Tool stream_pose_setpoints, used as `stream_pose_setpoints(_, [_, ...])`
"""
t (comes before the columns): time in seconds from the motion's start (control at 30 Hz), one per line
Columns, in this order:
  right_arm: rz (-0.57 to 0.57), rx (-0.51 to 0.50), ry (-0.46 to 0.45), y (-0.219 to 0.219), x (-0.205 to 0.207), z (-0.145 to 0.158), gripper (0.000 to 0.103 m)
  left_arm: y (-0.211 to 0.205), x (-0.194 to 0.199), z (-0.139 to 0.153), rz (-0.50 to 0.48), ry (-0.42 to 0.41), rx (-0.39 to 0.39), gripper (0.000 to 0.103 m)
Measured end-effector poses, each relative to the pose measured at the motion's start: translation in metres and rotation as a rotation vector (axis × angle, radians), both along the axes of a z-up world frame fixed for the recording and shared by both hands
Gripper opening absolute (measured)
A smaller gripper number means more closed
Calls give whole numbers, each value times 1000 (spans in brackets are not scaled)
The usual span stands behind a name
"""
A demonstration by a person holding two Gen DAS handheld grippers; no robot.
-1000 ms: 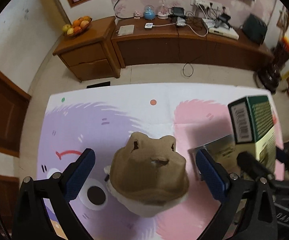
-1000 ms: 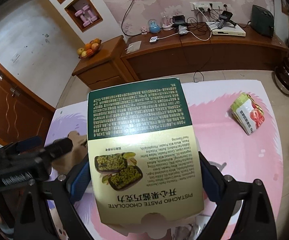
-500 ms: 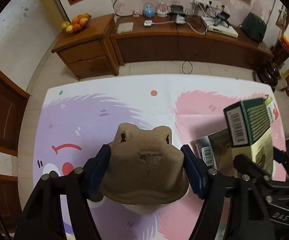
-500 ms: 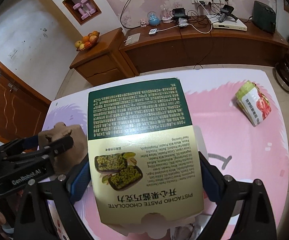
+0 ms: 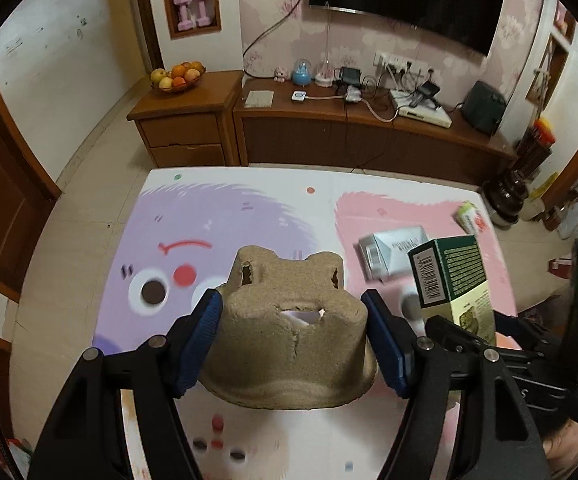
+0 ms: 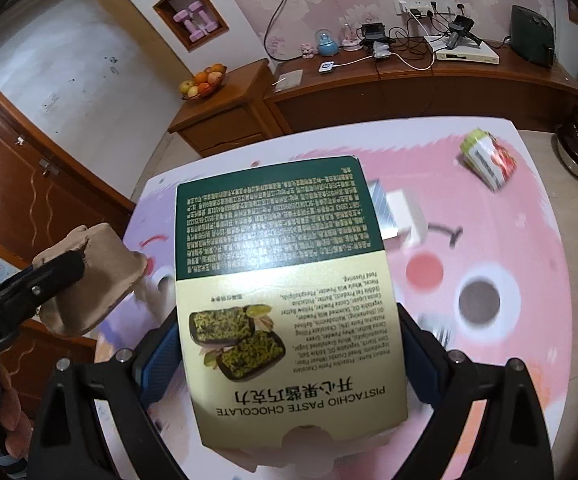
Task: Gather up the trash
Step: 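Carry box and pulp piece over the trash bin and open both grippers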
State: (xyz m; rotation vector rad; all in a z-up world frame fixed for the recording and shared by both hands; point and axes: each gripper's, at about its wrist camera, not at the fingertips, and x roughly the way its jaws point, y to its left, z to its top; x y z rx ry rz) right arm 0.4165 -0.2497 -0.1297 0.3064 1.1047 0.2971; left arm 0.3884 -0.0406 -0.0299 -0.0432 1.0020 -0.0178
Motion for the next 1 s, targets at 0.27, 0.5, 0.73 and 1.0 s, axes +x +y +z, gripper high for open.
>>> stream_pose_setpoints(0.27, [-15, 3, 29, 13, -107, 19, 95, 36, -126, 14, -49, -30, -87, 69])
stream_pose_setpoints(0.5, [-106, -33, 17, 49, -240, 44, 95, 68, -245, 8, -192, -57, -129, 70])
stream_pose_setpoints(0.73, [-182, -24, 53, 93, -353, 32, 95, 94, -334, -12, -273, -6, -139, 70])
stream_pose_setpoints(1.0, [-166, -84, 194, 123, -441, -9, 95, 94, -398, -71, -339, 143, -156, 70])
